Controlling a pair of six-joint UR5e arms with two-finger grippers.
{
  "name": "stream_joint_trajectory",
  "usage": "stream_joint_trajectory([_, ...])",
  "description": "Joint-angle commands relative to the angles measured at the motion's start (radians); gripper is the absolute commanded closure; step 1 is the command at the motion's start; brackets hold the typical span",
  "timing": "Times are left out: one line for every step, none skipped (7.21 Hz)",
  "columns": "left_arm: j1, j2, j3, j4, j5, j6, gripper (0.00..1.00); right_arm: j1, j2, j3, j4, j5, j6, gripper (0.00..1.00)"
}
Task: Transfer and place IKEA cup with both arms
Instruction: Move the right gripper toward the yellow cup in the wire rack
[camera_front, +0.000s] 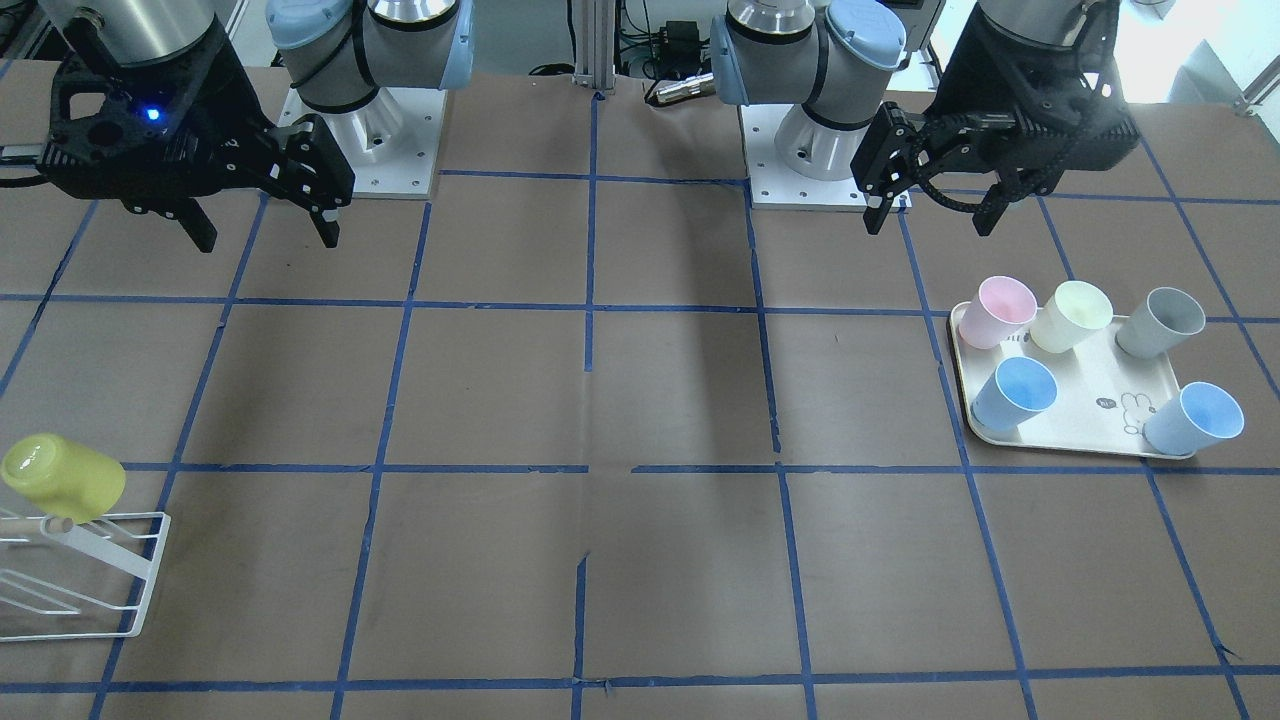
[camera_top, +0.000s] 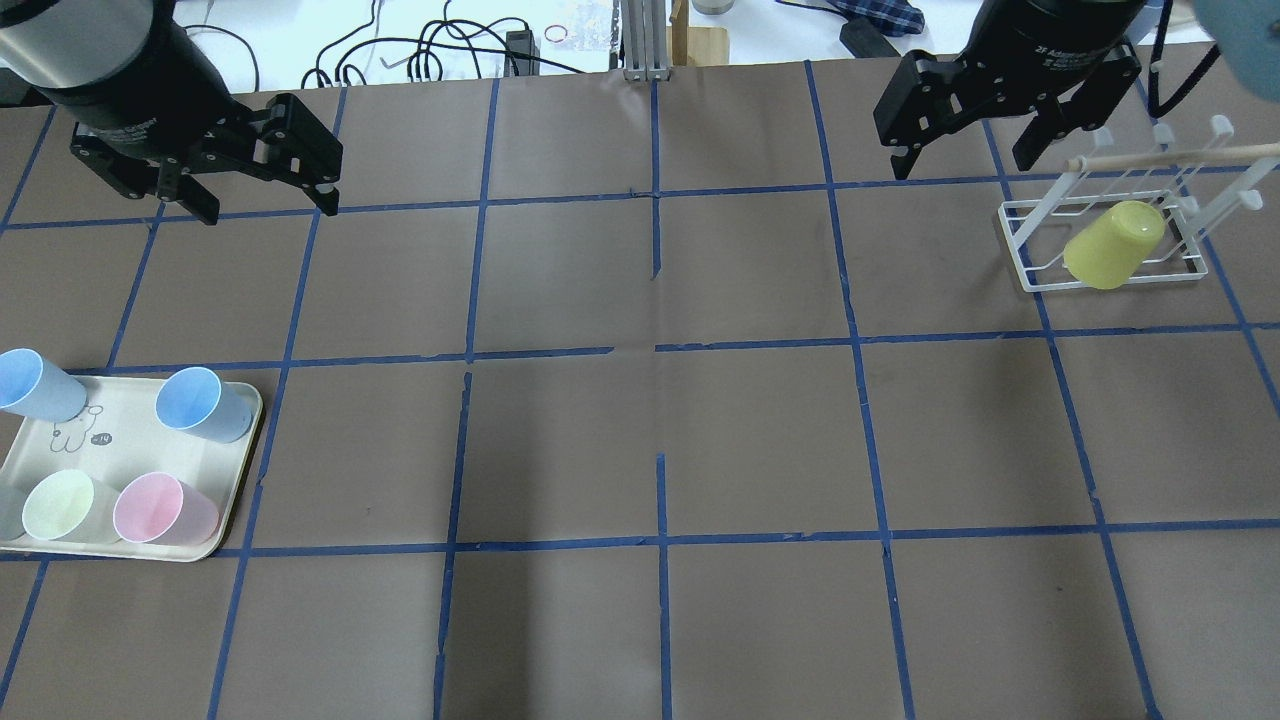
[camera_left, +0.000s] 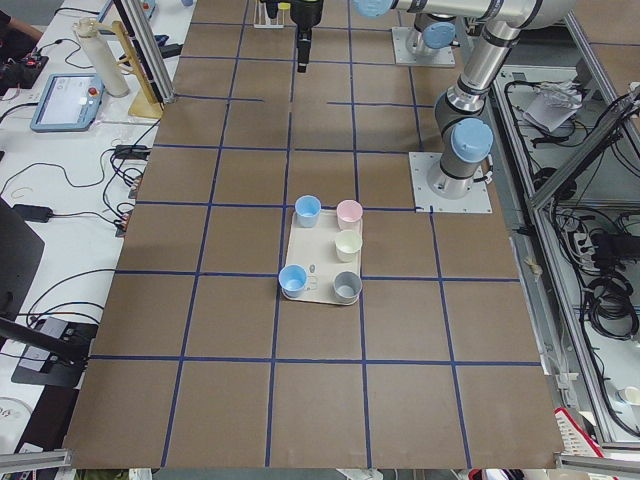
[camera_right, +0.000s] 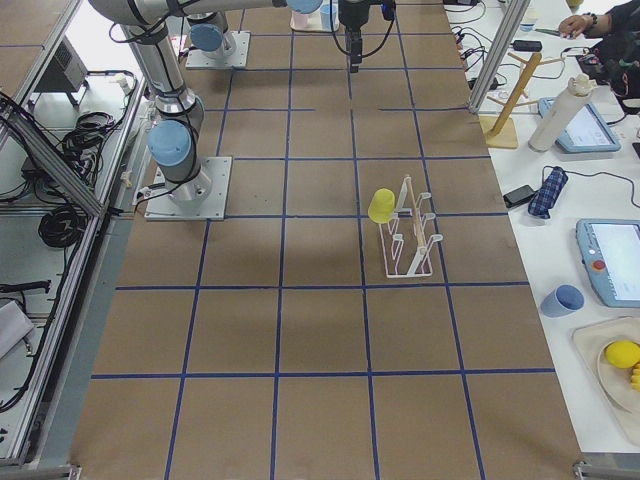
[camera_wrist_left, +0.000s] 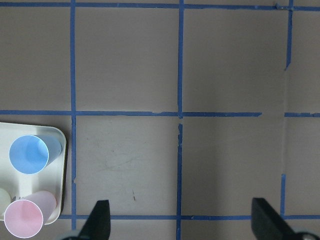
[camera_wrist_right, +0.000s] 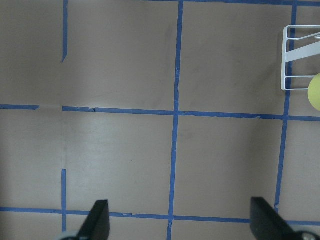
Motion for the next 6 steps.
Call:
stream_joint_trajectory([-0.001,-0.001,-0.002,0.002,0.000,0.000,0.00,0.000,-0.001,0.000,0.003,-0.001,0.001,0.00])
stream_joint_trajectory([-0.001,-0.001,-0.005,0.003,0.000,0.000,0.00,0.000,-0.001,0.000,0.001,0.000,0.000,0.00])
stream_joint_trajectory([-0.001,-0.001,-0.002,0.003,0.000,0.000,0.00,0.000,-0.001,0.000,0.001,0.000,0.000,0.00])
stream_joint_trajectory([0.001,-0.001,0.002,0.005,0.000,0.000,0.00,-0.008,0.002,-0.002,-0.008,0.003,-0.002,0.00])
stream_joint_trajectory([0.001,0.002,0.001,0.002,0.000,0.000,0.00,-0.047,0.008,-0.002,-0.008,-0.003,-0.016,0.00])
stream_joint_trajectory([-0.001,-0.001,-0.001,0.003,0.000,0.000,0.00,-0.113,0.025,0.001,0.000,-0.016,-0.023,0.00])
